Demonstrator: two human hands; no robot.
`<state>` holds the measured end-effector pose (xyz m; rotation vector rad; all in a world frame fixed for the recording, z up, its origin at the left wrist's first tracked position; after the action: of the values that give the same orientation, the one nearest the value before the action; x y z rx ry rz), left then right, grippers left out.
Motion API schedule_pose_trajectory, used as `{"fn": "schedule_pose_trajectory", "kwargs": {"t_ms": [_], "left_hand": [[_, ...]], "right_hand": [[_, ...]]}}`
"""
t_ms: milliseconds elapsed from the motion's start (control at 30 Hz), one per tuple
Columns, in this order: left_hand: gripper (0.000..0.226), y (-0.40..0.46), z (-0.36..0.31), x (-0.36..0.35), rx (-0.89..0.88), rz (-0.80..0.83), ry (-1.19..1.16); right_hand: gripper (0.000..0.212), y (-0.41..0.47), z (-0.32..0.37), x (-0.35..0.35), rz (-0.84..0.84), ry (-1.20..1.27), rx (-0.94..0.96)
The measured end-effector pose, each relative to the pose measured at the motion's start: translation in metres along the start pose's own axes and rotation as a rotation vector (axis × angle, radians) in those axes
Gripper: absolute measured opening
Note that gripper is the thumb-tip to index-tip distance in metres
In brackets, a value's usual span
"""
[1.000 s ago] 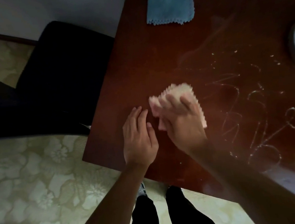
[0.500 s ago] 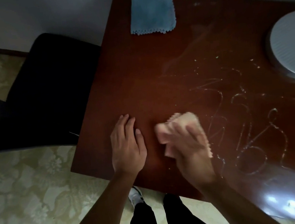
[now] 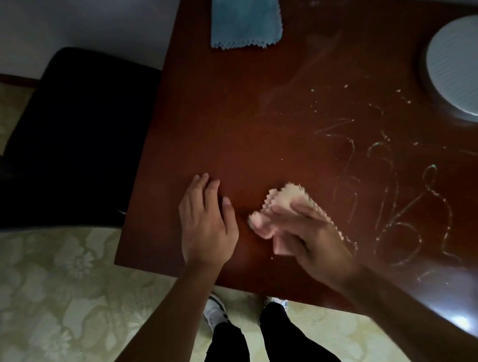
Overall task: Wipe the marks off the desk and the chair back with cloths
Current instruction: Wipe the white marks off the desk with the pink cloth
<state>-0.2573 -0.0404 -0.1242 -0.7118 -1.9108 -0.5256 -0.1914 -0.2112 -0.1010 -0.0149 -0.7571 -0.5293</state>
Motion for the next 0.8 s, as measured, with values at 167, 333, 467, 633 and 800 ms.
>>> {"fn": "schedule_pose_trajectory", "kwargs": {"t_ms": [167, 333, 467, 633, 800], "left_hand": [[0.037, 0.003, -0.003, 0.001, -0.014, -0.014, -0.018], [0.037, 0.001, -0.002, -0.001, -0.029, 0.014, -0.047], [0.037, -0.001, 0.001, 0.002, -0.039, 0.046, -0.083], [0.041, -0.01, 0.001, 0.006, -0.036, 0.196, -0.252], [0.044, -0.038, 0.015, 0.015, -0.112, 0.324, -0.351]], "right_hand": [[0.025, 0.072, -0.056, 0.04, -0.14, -0.118, -0.147], [0.023, 0.034, -0.02, 0.009, -0.204, -0.184, -0.134], [0.031, -0.043, 0.025, -0.025, -0.151, -0.098, -0.146], [0.023, -0.03, 0.014, 0.004, -0.179, -0.205, -0.165], [0.023, -0.041, 0.047, -0.046, -0.32, -0.189, -0.299]]}}
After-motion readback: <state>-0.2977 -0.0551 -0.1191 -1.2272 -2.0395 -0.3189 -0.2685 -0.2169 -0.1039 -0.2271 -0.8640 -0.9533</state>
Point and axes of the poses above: each hand's wrist, its own y-axis towards the middle knuckle, its own x-axis out of the back of the hand, z = x × y, the point moved 7 cm from there along y, towards the middle knuckle, and after that the axes turned 15 degrees about x, right-handed, at the moved point
